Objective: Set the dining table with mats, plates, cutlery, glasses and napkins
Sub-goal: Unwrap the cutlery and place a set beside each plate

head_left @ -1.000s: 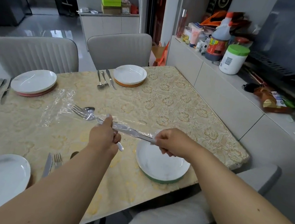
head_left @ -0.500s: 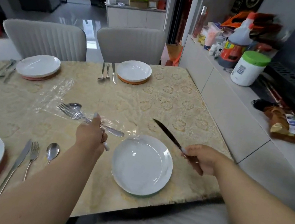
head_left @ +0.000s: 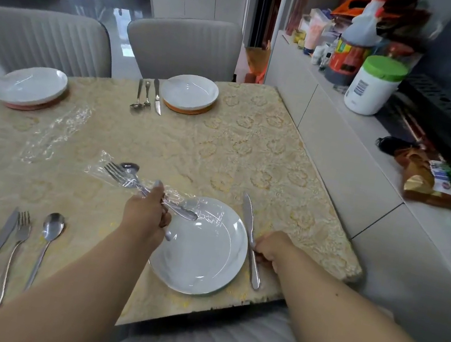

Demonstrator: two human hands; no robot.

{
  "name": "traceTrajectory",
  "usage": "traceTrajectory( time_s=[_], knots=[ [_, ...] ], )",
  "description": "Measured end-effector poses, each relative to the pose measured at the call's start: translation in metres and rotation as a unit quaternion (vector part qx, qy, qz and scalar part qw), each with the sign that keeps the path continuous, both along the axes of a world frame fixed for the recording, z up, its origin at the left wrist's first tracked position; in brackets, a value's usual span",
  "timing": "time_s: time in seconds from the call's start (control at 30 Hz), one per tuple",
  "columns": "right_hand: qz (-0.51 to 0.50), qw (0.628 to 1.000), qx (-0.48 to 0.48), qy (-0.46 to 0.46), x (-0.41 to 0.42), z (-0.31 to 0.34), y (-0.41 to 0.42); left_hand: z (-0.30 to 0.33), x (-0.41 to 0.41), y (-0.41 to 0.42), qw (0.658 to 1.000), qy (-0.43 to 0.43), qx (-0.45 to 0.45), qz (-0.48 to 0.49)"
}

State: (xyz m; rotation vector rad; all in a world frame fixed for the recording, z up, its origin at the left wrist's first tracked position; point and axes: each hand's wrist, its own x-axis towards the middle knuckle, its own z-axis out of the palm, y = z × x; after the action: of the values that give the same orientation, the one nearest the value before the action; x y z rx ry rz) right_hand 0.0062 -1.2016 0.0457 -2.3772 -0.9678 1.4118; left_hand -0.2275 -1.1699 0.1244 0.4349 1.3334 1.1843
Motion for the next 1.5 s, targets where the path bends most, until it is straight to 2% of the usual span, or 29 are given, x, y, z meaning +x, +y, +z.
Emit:
traceTrajectory(
  time_s=[0.23, 0.37, 0.43, 0.5, 0.53, 0.6, 0.67, 0.73, 0.87, 0.93, 1.0, 1.07, 1.13, 1.27, 1.4, 1.5],
  knots=[
    [0.031, 0.997, -0.006, -0.076, 0.001, 0.001, 0.001, 0.0, 0.002, 0.001, 0.999, 0.002, -0.003, -0.033],
    [0.119, 0.977, -0.047, -0.168, -0.003, 0.008, 0.001, -0.003, 0.003, 0.004, 0.999, 0.006, 0.009, -0.045],
    [0.116, 0.971, -0.049, -0.203, -0.004, 0.015, -0.001, -0.003, 0.005, 0.006, 0.999, 0.0, 0.004, -0.047],
    [0.078, 0.973, -0.007, -0.216, -0.003, 0.026, 0.002, -0.002, 0.006, 0.006, 0.998, -0.009, -0.003, -0.057],
    [0.053, 0.977, 0.038, -0.203, -0.003, 0.033, 0.005, -0.002, 0.007, 0.006, 0.998, -0.01, -0.006, -0.063],
    [-0.015, 0.981, 0.173, -0.091, -0.007, 0.053, 0.009, 0.0, 0.008, 0.006, 0.998, -0.012, -0.01, -0.067],
    [-0.071, 0.951, 0.292, 0.068, -0.019, 0.081, 0.007, 0.003, 0.009, 0.008, 0.998, -0.026, -0.015, -0.051],
    [-0.089, 0.92, 0.343, 0.166, -0.029, 0.103, 0.002, 0.006, 0.009, 0.011, 0.998, -0.054, -0.018, -0.022],
    [-0.083, 0.933, 0.313, 0.157, -0.047, 0.109, -0.002, 0.018, 0.009, 0.013, 0.998, -0.067, -0.007, 0.017],
    [-0.109, 0.936, 0.267, 0.201, -0.059, 0.1, 0.0, 0.024, 0.009, 0.012, 0.999, -0.038, 0.002, 0.007],
    [-0.162, 0.917, 0.228, 0.283, -0.072, 0.092, 0.001, 0.028, 0.01, 0.01, 0.999, 0.014, 0.035, -0.017],
    [-0.237, 0.879, 0.196, 0.365, -0.084, 0.089, 0.001, 0.03, 0.012, 0.008, 0.992, 0.09, 0.08, -0.037],
    [-0.278, 0.851, 0.184, 0.405, -0.091, 0.086, 0.0, 0.031, 0.012, 0.005, 0.981, 0.153, 0.107, -0.048],
    [-0.29, 0.841, 0.198, 0.413, -0.093, 0.081, -0.001, 0.031, 0.008, 0.002, 0.969, 0.207, 0.122, -0.058],
    [-0.272, 0.852, 0.195, 0.403, -0.092, 0.075, -0.003, 0.03, 0.005, 0.0, 0.953, 0.261, 0.135, -0.078],
    [-0.266, 0.858, 0.191, 0.396, -0.091, 0.076, -0.003, 0.032, 0.005, -0.001, 0.953, 0.262, 0.131, -0.076]
  ],
)
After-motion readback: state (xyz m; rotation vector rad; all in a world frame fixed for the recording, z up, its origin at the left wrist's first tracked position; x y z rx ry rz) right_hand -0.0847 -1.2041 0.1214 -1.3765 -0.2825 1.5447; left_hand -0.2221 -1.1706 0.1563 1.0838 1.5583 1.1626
